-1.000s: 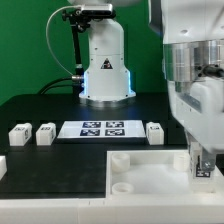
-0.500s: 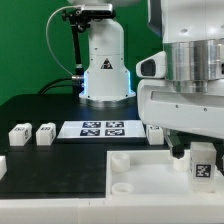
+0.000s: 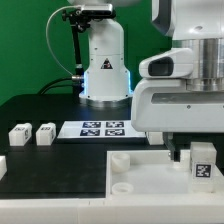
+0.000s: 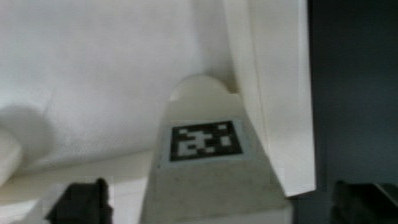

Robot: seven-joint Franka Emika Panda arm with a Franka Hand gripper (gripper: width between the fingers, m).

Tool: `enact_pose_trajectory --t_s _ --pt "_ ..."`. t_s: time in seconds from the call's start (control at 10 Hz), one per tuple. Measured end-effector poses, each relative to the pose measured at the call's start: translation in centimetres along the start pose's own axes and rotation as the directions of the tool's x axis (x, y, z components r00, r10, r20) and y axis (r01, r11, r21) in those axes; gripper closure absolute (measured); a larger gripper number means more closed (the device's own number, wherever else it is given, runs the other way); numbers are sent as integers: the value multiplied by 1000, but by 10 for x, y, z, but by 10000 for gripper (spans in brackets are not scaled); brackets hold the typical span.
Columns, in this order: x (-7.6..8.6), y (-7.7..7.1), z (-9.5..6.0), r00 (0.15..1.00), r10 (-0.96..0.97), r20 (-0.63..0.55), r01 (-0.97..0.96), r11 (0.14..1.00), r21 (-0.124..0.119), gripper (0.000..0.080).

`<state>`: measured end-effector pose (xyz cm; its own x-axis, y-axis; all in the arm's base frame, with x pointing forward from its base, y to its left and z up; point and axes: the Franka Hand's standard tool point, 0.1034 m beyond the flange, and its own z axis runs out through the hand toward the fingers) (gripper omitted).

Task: Assemble one leg

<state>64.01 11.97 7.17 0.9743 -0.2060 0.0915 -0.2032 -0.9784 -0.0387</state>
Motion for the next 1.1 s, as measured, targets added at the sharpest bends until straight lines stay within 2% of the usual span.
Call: enact_pose_trajectory --t_s 0.1,0.2,0.3,0.4,0.5,0.6,0.7,0.8,1.0,1.1 --pt "0 0 0 997 71 1 -71 997 3 275" --pt "-1 -1 1 988 156 2 -156 988 2 457" --pt "0 1 1 965 263 2 -263 965 1 508" --pt "0 1 1 924 383 2 -383 924 0 508" --pt "0 1 1 835 550 -5 -550 835 -6 508" --pt "0 4 1 712 702 6 -702 712 0 508" --pt "1 5 1 553 832 32 -833 553 6 508" --pt "0 5 1 339 938 73 -940 340 1 508" --pt "0 5 3 70 992 101 -997 71 -10 508" --pt "-1 4 3 -10 995 100 -1000 -8 -18 508"
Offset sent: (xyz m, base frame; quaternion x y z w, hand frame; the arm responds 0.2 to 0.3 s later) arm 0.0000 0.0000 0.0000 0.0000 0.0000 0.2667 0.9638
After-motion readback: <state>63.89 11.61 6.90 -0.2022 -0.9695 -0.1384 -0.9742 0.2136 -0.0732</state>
